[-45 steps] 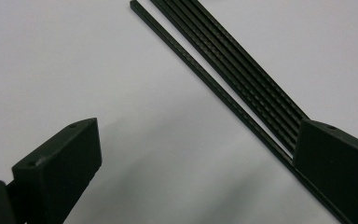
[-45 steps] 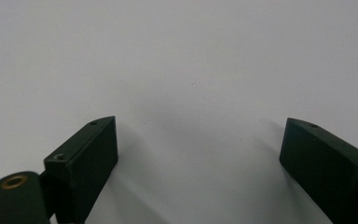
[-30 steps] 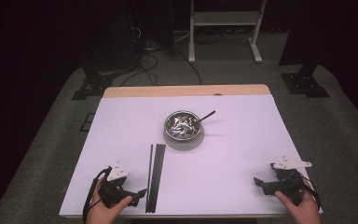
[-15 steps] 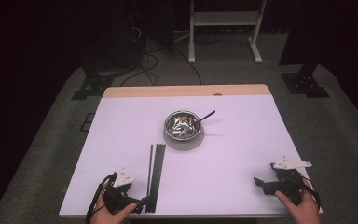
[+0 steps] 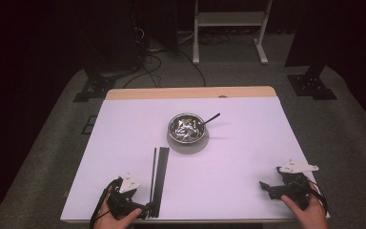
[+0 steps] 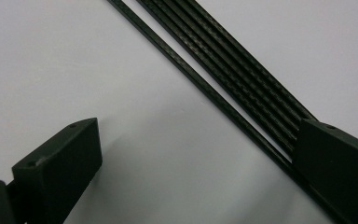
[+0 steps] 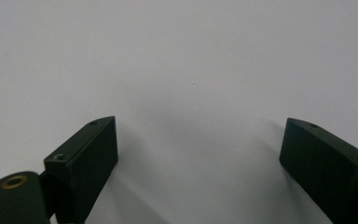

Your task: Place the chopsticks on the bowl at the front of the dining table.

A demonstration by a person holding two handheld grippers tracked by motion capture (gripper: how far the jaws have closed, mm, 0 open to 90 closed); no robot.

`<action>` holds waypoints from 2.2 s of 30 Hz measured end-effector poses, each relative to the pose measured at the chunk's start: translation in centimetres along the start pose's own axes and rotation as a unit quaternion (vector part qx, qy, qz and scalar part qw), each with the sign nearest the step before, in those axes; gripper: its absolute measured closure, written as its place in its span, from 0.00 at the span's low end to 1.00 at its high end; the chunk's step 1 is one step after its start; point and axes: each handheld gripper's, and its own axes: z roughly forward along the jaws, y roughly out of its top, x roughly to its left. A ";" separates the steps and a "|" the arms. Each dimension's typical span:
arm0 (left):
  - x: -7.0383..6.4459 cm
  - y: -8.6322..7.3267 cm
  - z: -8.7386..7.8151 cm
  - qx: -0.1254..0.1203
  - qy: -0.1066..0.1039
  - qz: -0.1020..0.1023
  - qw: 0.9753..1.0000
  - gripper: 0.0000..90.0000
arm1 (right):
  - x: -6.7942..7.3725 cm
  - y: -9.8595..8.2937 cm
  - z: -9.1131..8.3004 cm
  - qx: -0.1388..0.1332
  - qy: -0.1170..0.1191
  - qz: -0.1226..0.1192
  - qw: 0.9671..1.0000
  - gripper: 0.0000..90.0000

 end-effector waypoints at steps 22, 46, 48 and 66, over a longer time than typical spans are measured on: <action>1.0 -0.4 -0.4 0.003 0.016 -0.009 1.000 0.02 | 0.0 0.0 0.0 0.000 0.000 0.000 1.000 0.11; 3.4 -1.2 -1.4 0.017 0.045 -0.037 0.998 0.02 | 0.0 0.0 0.0 0.000 0.000 -0.001 1.000 0.11; 3.6 -1.2 -1.5 0.016 0.045 -0.039 0.998 0.02 | 0.0 0.0 0.0 0.000 0.000 -0.001 1.000 0.11; 5.7 -1.7 -1.9 0.014 0.054 -0.055 0.997 0.02 | 0.0 0.0 0.0 0.000 0.000 0.000 1.000 0.11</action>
